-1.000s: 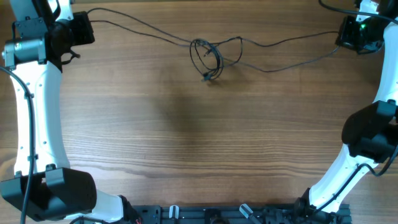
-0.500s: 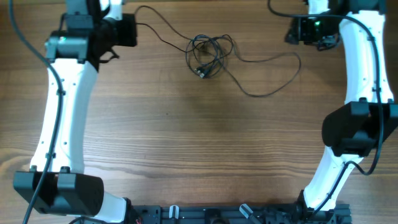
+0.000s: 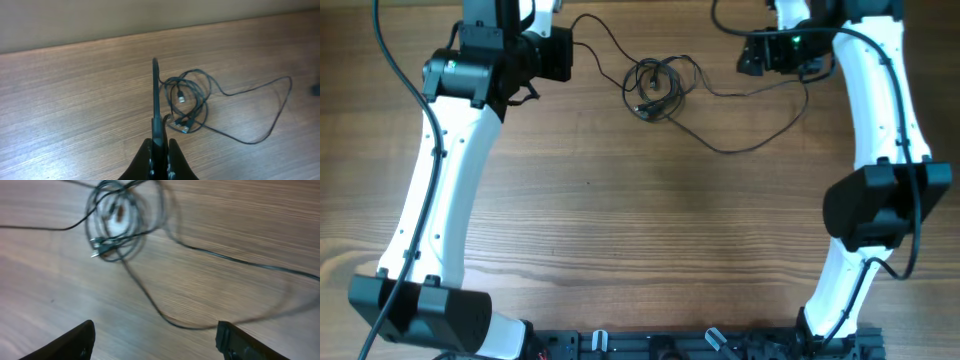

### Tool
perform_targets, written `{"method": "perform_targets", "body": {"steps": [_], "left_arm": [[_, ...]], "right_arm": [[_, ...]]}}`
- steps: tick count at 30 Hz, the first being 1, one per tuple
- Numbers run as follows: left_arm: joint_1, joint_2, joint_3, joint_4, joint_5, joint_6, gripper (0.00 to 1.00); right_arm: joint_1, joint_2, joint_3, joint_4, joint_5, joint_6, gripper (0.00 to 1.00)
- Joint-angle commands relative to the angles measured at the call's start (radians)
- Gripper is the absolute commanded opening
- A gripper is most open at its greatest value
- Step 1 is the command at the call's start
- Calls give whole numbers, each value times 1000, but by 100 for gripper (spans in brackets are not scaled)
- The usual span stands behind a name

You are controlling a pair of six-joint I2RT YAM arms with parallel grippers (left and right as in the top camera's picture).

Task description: Untangle cables

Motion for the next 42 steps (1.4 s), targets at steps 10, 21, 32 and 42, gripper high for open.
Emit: {"method": "perform_targets", "body": {"steps": [10,21,32,42], "left_arm": [[-14,-155,7,-8,129,-10,4],[-14,-240,7,-10,204,-25,4],[-14,-306,7,-11,205,-25,4],[-14,-320,7,-10,205,-25,4]], "right_arm": [[79,172,-2,60,-167,-164,76],[162,228,-2,166,-215,-129,76],[192,308,-2,248,-212,-75,66],[208,330,-2,290,-220,-67,50]]}}
